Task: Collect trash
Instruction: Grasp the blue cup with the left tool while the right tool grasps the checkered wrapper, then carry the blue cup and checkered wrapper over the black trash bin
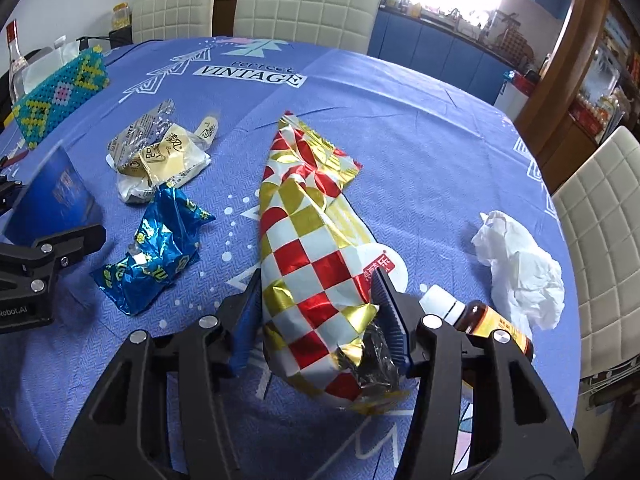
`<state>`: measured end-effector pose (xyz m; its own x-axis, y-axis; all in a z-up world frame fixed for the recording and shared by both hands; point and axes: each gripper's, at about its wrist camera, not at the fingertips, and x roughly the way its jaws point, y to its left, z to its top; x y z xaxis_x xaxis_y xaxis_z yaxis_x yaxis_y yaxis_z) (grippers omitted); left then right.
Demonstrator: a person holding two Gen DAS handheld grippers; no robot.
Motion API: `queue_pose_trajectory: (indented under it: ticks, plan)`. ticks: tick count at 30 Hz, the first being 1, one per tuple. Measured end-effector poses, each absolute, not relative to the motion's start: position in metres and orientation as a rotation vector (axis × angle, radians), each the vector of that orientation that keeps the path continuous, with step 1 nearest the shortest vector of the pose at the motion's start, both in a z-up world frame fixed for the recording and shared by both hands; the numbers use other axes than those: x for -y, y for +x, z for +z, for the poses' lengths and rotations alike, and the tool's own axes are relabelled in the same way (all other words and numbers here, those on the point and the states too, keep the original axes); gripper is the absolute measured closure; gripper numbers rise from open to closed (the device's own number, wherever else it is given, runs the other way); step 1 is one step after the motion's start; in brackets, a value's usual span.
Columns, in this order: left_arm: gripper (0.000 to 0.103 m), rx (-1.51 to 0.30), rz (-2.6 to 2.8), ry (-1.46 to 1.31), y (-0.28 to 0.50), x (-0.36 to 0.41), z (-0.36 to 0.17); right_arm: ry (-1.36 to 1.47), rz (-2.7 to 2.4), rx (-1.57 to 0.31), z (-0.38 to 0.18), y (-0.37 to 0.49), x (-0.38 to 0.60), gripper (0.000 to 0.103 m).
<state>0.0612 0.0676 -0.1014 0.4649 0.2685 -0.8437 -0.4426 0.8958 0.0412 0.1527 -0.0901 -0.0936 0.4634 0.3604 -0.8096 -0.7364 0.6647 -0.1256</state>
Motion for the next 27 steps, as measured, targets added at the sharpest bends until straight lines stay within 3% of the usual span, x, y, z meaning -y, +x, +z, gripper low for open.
queue_pose_trajectory:
  ticks: [5,8,14,27]
  plan:
    - [0.058,-0.969,0.451,-0.145,0.058,-0.062,-0.098,-0.485,0.732,-0.846,-0.090,0.155,0.093,0.071]
    - [0.069,-0.946,0.457,-0.090,0.060,-0.055,-0.090,-0.479,0.741,-0.846,-0.087,0.154,0.094,0.073]
    - [0.074,-0.919,0.449,-0.102,0.056,-0.051,-0.077,-0.471,0.756,-0.825,-0.077,0.146,0.099,0.073]
    - [0.074,-0.855,0.371,-0.073,0.047,-0.001,-0.045,-0.441,0.722,-0.778,-0.047,0.127,0.146,0.073]
